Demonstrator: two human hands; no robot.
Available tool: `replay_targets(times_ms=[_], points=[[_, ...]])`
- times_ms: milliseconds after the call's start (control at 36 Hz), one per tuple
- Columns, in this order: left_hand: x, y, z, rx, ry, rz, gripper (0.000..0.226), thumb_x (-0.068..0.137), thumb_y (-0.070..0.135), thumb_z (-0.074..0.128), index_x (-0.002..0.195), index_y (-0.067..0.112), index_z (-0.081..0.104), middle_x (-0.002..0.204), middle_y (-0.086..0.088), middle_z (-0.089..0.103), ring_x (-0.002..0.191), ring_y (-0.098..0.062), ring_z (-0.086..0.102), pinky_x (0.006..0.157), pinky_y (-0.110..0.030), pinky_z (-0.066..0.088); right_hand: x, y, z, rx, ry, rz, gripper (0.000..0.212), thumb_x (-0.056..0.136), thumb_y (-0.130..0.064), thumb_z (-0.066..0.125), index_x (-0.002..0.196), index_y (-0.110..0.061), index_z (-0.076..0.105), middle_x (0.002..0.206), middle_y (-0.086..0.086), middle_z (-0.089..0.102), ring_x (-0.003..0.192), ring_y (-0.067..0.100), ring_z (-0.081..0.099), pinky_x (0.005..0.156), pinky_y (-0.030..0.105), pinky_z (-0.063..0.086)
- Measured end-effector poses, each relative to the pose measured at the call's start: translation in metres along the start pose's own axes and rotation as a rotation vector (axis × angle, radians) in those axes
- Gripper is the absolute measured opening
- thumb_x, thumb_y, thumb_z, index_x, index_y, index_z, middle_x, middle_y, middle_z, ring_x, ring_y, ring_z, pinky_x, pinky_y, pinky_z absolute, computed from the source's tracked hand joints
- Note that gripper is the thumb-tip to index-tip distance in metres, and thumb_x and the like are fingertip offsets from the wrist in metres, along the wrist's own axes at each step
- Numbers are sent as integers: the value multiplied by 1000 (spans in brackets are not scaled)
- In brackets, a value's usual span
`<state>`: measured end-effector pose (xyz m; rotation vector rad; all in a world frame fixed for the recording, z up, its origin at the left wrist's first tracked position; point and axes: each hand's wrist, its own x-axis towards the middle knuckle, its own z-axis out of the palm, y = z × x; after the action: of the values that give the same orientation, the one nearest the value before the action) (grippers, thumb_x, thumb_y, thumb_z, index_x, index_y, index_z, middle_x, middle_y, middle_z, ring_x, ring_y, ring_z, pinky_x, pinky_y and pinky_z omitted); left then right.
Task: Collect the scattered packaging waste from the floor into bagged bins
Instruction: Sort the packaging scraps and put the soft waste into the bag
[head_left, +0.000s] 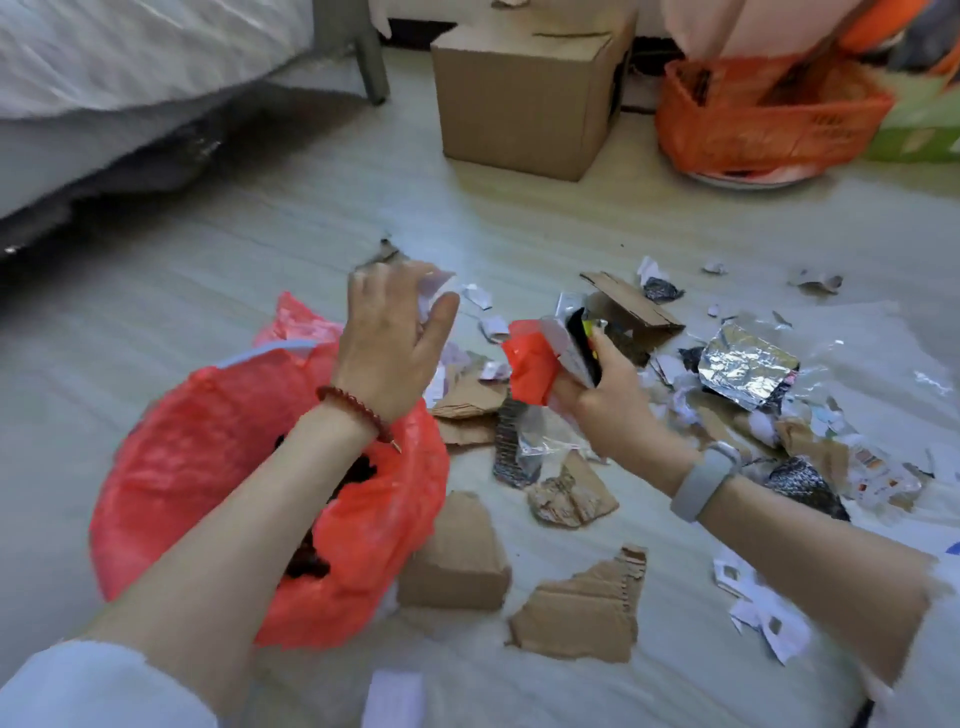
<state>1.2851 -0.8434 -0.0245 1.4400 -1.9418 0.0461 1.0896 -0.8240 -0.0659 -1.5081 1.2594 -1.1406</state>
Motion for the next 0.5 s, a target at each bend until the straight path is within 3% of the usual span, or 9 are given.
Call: replay_targets(times_ms=[56,111,167,222,250,306,361,417,500], points=[[-14,-25,-24,15,-9,-131,53,88,45,27,113,8,55,93,-8,51,93,-30,45,92,-32,25,8,-14,22,65,-52,3,31,72,-13,59,102,-20,53,88,-5,60,80,5,57,73,20,49],[-34,-50,-42,57,-59,-227,60,86,50,21,115,9,53,97,-10,52,99,-31,44,97,-36,24,16,-24,42,55,-125,-2,36,73,-16,63,107,-19,54,96,0,64,90,15,61,82,34,53],[-58,-74,-54,147,-206,-264,69,84,55,13,120,13,53,101,-10,54,100,-31,44,92,-33,23,24,-34,63,33,-172,-36,33,77,-10,64,106,-23,54,100,6,65,92,18,61,83,40,51],[-81,-94,-59,247,-441,-329,81,76,66,5,125,22,52,109,-9,51,110,-31,41,97,-38,26,32,-44,86,-22,-207,-66,34,80,-3,61,104,-25,51,99,5,64,88,16,60,80,34,51],[-91,-100,-62,304,-548,-386,80,75,69,7,127,27,51,117,-9,47,119,-30,35,102,-42,26,35,-49,99,-60,-230,-77,37,80,-3,59,105,-28,50,98,3,65,87,18,61,78,34,51],[-104,-113,-66,379,-654,-485,57,85,61,29,128,30,50,135,-6,36,133,-26,20,110,-47,19,39,-55,125,-176,-307,-57,40,77,-7,54,108,-31,48,95,2,64,85,26,62,72,40,53],[-108,-123,-73,374,-536,-517,41,89,41,48,127,26,52,140,-7,36,135,-27,23,111,-47,19,38,-58,148,-329,-415,-67,45,78,-11,55,120,-26,45,100,0,57,89,24,56,71,32,47],[-107,-131,-80,338,-305,-573,36,88,27,54,122,17,57,134,-13,44,127,-31,36,108,-43,27,34,-53,170,-464,-541,-109,64,80,-20,63,136,-24,33,121,7,48,107,26,49,84,28,44],[-102,-131,-89,245,-58,-664,31,87,17,53,117,12,60,123,-16,50,117,-33,46,101,-38,33,26,-39,188,-727,-729,-107,98,75,-40,70,146,-31,4,147,14,17,130,38,28,104,51,35]])
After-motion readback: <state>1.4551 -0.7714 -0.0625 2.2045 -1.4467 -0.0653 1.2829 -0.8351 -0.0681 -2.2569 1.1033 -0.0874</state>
